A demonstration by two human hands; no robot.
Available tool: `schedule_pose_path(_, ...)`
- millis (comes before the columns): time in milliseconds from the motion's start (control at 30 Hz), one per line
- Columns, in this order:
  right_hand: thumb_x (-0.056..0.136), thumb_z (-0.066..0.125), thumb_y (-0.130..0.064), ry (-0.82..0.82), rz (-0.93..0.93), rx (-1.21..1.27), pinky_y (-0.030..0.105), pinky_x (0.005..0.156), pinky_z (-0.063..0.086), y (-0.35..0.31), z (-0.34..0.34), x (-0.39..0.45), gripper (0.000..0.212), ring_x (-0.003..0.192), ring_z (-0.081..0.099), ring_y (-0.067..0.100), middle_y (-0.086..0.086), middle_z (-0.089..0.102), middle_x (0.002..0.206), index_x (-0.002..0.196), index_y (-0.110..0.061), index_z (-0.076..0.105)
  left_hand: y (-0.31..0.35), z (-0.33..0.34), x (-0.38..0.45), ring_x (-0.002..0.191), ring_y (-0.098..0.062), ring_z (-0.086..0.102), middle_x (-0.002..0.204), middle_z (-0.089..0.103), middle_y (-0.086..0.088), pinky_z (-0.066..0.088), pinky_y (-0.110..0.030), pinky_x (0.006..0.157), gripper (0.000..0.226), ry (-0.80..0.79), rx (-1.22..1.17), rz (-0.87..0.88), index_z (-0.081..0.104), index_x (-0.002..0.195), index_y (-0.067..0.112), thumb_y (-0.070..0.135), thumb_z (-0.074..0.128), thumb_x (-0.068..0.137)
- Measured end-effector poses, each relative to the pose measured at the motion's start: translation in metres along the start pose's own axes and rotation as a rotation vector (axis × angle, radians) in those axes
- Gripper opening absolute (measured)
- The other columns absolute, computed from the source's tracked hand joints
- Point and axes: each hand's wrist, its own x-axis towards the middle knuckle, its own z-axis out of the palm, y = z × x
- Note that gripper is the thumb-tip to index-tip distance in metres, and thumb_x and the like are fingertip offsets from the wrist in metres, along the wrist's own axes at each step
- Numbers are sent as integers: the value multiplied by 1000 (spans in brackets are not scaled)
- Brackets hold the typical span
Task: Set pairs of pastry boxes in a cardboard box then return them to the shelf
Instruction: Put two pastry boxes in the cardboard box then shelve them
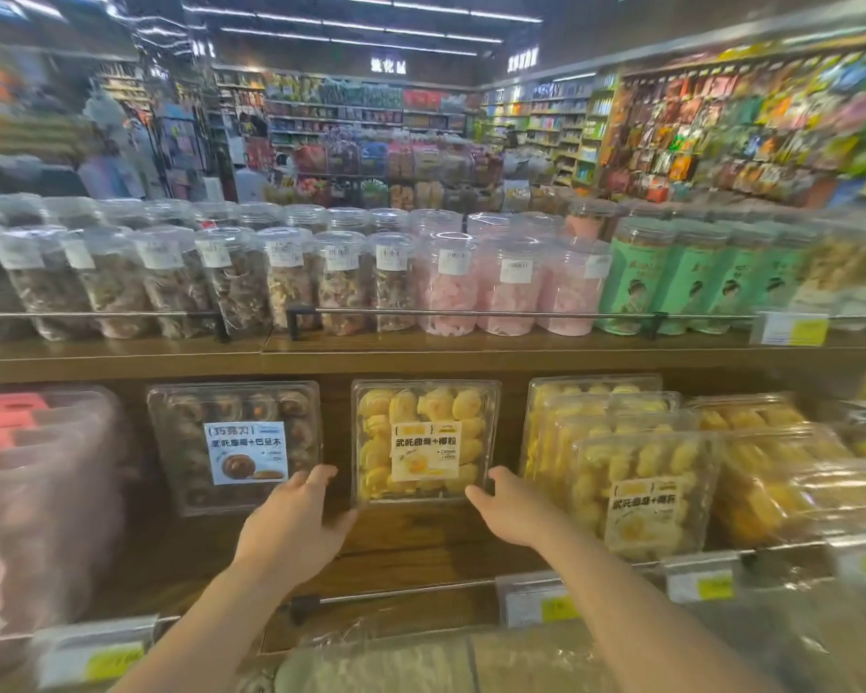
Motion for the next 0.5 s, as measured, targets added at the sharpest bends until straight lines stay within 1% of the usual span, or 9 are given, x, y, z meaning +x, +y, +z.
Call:
schedule_pose_path(33,105,40,-48,-1,-35,-39,36,97,45,-4,-4,-11,61,129,54,28,10,49,149,155,-13,31,-1,-9,-7,129,-20,58,146,55,5,55,-39,99,68,-50,43,10,36,153,32,58,59,94)
schedule_pose_path(100,105,42,-45,18,-122,-143,36,101,46,-11,-7,-33,54,125,55,26,6,53,143,151,-18,40,-2,-25,-25,127,-18,59,143,58,8,54,-39,100,67,-118,80,21,37,152,35,61,58,93)
schedule_pose_path(200,105,40,-45,99,-229,-408,47,100,50,-21,-5,-65,47,120,56,28,8,56,135,143,-20,47,-9,-45,-52,126,-17,60,140,61,11,52,-39,99,71,-118,115,29,37,154,35,64,56,92)
schedule_pose_path(300,102,43,-52,124,-294,-566,48,100,50,-34,3,-95,54,126,53,29,6,54,141,145,-20,46,-21,-60,-80,123,-16,61,137,61,12,52,-38,97,69,-88,131,15,39,152,35,65,56,92)
schedule_pose_path(400,99,47,-59,113,-352,-602,47,102,46,-53,17,-119,62,134,50,27,3,50,149,151,-24,42,-37,-72,-112,121,-14,61,135,62,14,51,-37,98,65,-61,131,-20,43,148,38,67,57,91)
schedule_pose_path(500,93,50,-66,101,-423,-620,47,103,48,-75,34,-135,68,134,50,27,1,50,149,150,-29,42,-53,-84,-151,124,-12,61,136,63,16,51,-37,101,63,-9,124,-85,47,146,38,67,58,90)
